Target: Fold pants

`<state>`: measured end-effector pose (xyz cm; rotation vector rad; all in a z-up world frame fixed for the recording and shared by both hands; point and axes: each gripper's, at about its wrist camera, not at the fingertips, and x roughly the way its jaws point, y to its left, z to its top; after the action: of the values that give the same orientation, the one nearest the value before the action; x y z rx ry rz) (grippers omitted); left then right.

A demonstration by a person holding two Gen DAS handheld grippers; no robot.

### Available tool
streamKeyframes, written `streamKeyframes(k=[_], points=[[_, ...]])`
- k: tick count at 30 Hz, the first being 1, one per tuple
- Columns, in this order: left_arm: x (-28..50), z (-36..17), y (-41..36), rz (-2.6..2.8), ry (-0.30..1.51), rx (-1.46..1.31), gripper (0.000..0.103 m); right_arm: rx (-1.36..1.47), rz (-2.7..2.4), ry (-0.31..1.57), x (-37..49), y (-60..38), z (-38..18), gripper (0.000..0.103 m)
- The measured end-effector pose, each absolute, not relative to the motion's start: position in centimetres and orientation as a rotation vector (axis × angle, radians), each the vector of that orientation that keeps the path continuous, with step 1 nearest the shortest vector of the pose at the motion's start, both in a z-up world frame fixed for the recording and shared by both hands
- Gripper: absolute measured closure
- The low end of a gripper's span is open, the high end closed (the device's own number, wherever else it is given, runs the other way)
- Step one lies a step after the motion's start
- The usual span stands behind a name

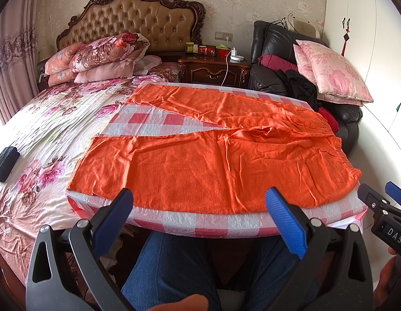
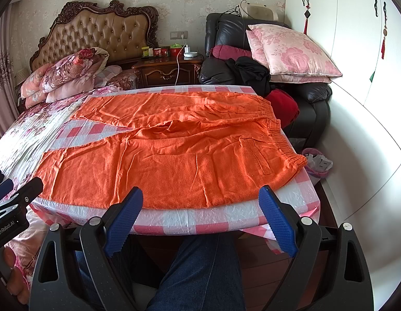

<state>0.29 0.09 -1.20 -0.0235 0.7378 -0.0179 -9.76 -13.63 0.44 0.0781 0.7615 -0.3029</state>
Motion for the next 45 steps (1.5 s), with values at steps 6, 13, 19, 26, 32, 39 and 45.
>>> streamKeyframes(k=[6, 13, 19, 26, 32, 39, 45], points=[[0.3, -1.1, 0.1, -0.018, 0.737, -0.024, 0.001, 0.078, -0.303, 0.761, -9.8, -13.6, 0.5, 0.016], [0.3, -1.2, 0.1, -0.018, 0.738, -0.024, 0.001, 0.078, -0.303, 0.761, -9.8, -13.6, 0.4, 0.015], [0.2, -1.4, 0.1, -0.018, 0.740, -0.026, 0.001, 0.080, -0.304, 0.763, -9.8, -13.6, 0.4, 0.015], [0.1, -1.6, 0.0, -0.019, 0.742, -0.028, 0.001, 0.078, -0.304, 0.762, -9.8, -13.6, 0.4, 0.015], [-0.5, -2.1, -0.1, -0.020, 0.750, -0.035, 0.001, 0.080, -0.307, 0.765, -9.8, -13.7, 0.4, 0.015], [1.3, -2.5, 1.6, -0.048, 0.777, -0.087, 0.001, 0.129, -0.302, 0.774, -9.7, -15.5, -0.5, 0.015], [5.8, -3.8, 5.4, -0.075, 0.755, -0.144, 0.001, 0.178, -0.319, 0.826, -6.2, -20.5, -1.5, 0.015]])
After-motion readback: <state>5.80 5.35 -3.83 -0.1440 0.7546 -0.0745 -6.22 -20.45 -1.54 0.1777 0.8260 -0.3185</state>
